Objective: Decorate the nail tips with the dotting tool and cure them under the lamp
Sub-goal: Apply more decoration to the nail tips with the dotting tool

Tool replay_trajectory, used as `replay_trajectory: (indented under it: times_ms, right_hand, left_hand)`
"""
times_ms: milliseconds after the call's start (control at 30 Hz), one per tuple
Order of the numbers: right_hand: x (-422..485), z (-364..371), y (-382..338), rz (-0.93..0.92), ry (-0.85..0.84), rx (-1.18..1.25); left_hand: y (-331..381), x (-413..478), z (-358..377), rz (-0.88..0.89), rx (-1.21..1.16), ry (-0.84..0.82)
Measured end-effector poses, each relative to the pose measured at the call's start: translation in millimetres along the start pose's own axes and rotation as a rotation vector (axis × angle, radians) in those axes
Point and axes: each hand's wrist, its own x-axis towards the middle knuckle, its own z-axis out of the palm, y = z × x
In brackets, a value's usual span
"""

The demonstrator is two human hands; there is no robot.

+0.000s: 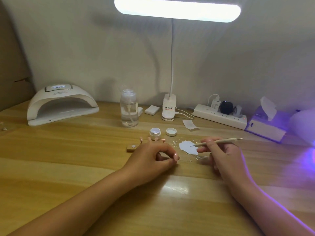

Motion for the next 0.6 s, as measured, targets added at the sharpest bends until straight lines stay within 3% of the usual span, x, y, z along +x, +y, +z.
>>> replay_trajectory:
  times_ms: [200,367,600]
  right_hand:
    - [0.2,0.8,6.2,0.022,-0.100,-0.143]
    - [0.0,-0.2,4.0,0.019,-0.084,-0.158]
    - [1.3,0.0,3.4,0.009,-0.120,-0.159]
  left_hand:
    - [-6.0,-2.6,4.4,0.058,0.085,0.044]
    - [-2.1,-5.9,6.7,0.098,0.246,0.043]
    - [-0.3,-7.0,9.6,0.167,0.234,0.073]
